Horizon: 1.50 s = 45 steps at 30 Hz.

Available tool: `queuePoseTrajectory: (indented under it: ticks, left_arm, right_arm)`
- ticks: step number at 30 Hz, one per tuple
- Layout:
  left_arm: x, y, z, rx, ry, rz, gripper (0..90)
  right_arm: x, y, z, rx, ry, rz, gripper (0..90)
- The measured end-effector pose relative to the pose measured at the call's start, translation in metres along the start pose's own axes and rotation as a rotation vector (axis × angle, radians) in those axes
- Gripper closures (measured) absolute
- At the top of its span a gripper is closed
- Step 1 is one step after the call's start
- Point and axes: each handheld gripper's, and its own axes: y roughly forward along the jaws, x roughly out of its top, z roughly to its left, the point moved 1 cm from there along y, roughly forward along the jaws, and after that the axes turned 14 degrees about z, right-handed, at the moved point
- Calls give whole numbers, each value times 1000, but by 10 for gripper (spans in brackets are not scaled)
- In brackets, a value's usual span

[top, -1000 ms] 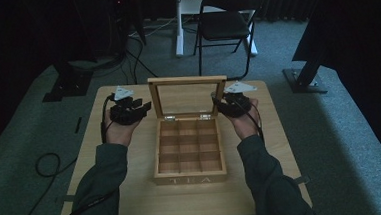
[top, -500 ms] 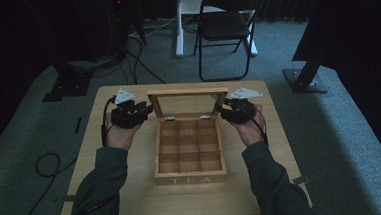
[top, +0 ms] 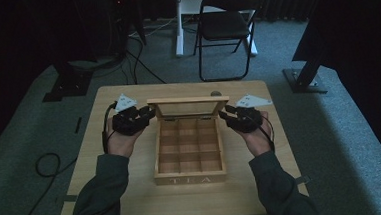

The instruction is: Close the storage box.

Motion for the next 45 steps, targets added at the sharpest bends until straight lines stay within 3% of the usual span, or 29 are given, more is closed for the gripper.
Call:
queuePoseTrajectory:
  ticks: [13,24,31,45]
  left_arm:
    - [-11,-4,-5,-4,25,12,693]
    - [-22,-8,-10,-14,26,8,696]
    - [-26,-17,-15,-26,21,3,558]
    - [-27,-36,-28,-58,38,-27,510]
  right_arm:
    - [-8,-14,7,8,5,-15,688]
    - [-13,-11,10,13,29,-17,679]
    - [-14,-12,11,12,25,-16,679]
    - [-20,-13,14,17,15,-4,669]
